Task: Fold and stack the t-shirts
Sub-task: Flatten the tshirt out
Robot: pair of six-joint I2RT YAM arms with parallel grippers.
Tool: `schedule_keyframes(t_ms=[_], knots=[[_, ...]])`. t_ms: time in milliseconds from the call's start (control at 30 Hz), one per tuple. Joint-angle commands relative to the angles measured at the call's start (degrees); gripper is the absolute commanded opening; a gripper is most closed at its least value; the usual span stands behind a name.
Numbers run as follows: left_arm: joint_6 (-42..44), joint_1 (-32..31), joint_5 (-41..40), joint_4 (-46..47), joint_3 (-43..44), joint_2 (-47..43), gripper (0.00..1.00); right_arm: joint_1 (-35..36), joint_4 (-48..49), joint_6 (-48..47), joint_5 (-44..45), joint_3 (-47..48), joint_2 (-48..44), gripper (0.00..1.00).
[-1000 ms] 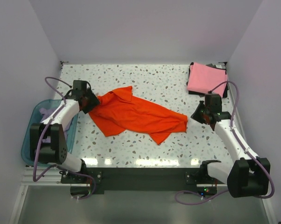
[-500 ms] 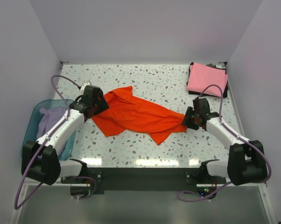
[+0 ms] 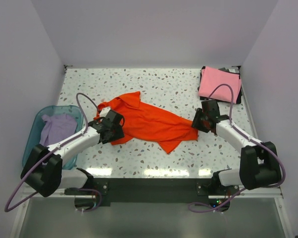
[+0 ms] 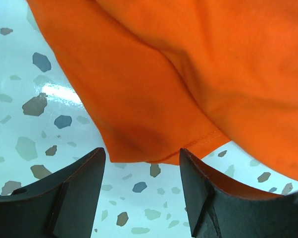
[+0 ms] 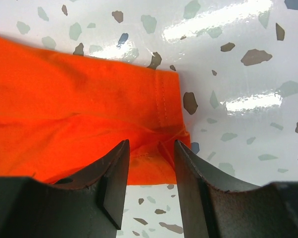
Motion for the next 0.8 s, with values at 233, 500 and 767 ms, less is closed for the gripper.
schedule_keyframes(t_ms=[233, 500, 767], knots=[[-2.05, -1.36, -2.81, 0.87, -0.71, 1.96, 0.65, 1.28, 3.9, 0.27, 1.68, 0.11, 1.52, 0.41], [-3.55, -2.15, -2.02, 1.93, -2.12, 4.59, 0.64, 1.37, 4.61, 0.35, 1.59, -0.33, 2.66, 0.38], [-4.16, -2.15, -1.93, 3.86, -3.18, 7.06, 0.55, 1.37, 4.52, 0.44, 1.24, -1.21, 2.23, 0.31]])
